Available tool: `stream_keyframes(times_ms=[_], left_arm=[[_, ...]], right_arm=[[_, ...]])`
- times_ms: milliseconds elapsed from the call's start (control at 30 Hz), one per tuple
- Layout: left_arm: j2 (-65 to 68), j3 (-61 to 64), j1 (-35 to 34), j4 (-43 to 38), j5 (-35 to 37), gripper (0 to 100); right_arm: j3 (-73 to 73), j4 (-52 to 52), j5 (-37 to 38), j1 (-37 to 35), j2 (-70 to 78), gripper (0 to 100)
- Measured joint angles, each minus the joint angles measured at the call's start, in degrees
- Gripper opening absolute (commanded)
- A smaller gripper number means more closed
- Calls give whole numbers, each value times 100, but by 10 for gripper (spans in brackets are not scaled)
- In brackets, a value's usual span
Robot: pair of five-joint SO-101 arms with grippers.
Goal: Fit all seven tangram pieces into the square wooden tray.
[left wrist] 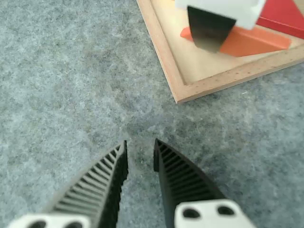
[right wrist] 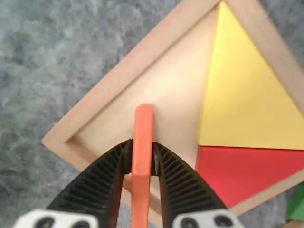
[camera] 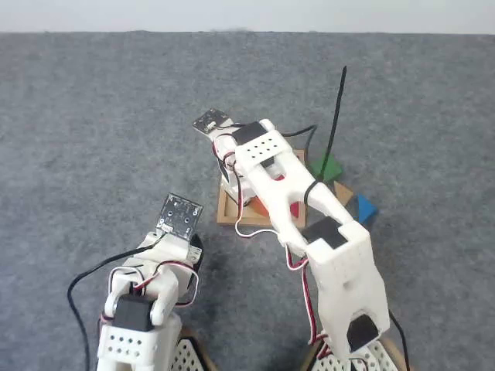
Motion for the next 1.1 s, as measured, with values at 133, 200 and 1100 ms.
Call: stream_keyframes(times_ms=[133, 200, 1100], left_arm=[[0, 0, 0, 0, 0, 88], [0, 0, 0, 0, 0, 88], [0, 0, 0, 0, 0, 88]], right_arm=[[0, 0, 0, -26, 79, 184], [-18, 0, 0, -44, 79, 206], [-519, 1029, 176, -9, -176, 177]])
